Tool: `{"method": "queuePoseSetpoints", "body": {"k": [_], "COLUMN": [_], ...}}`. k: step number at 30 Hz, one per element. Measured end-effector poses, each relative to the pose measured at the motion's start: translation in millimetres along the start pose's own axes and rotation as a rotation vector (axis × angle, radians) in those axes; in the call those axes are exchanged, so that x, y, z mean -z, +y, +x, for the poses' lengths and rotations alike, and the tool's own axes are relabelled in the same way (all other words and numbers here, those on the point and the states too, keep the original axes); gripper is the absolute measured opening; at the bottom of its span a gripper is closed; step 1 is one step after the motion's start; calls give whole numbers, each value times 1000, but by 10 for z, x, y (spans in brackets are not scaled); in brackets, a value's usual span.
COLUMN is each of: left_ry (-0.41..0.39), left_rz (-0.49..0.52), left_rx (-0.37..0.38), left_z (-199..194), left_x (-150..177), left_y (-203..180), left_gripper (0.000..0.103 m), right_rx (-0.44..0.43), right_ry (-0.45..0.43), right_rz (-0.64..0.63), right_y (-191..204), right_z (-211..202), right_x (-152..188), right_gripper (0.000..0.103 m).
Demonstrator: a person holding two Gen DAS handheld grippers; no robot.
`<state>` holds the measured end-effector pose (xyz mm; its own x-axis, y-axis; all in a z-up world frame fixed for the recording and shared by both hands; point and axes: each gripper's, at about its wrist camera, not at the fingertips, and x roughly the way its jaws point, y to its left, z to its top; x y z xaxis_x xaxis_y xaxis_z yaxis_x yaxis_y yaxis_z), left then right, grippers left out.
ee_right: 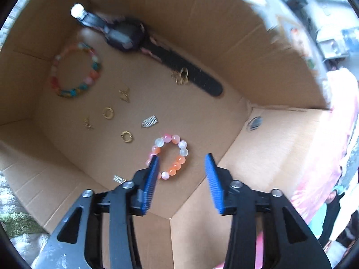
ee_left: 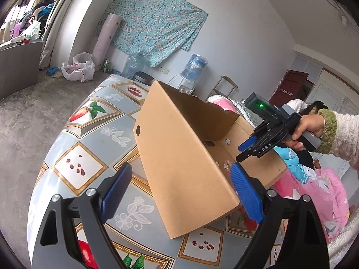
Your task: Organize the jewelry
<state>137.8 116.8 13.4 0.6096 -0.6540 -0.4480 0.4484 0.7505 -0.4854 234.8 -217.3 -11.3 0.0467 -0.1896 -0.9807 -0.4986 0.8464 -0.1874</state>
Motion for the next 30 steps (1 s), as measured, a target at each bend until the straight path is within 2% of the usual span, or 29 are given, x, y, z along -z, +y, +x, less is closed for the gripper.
{"method": "queuePoseSetpoints", "body": {"k": [1,4,7,9,11,12,18,23,27,30], "left_ry": [-2,-26,-38,-46,-52,-50,5,30,58,63], "left_rz": [-1,-12,-18,-18,-18,-19,6,72,88,94], "left_rx": [2,7,0,3,-2,-4,-61,-57,-100,-187], "left_z": [-27,-146,-258,-333,-386,-401,-401,-379,-326,-280], "left_x": [-17,-84,-142,-171,-179,-182,-151,-100,-60,-20], "left_y": [-15,-71,-131,-202,-270,-299,-536,-851,-1065,-1198], "left_gripper": [87,87,87,87,89,90,90,93,94,97], "right_rx": [5,-14,-102,-174,-230,-239,-294,-83,-79,-84], "right_ry": [-35,-189,-380,-515,-604,-635,-726,-768,-835,-902], "right_rz": [2,46,171,254,288,300,489,569,625,654], "right_y": [12,-20,-74,-82,33,76,254,471,558,544], "right_z": [-106,-471,-907,-1067,-1221,-1185,-954,-721,-740,-782], "right_x": [21,266,592,907,1095,1225,1640,1914,2040,2140], "right_gripper": [54,55,60,67,79,80,81,84,87,92]}}
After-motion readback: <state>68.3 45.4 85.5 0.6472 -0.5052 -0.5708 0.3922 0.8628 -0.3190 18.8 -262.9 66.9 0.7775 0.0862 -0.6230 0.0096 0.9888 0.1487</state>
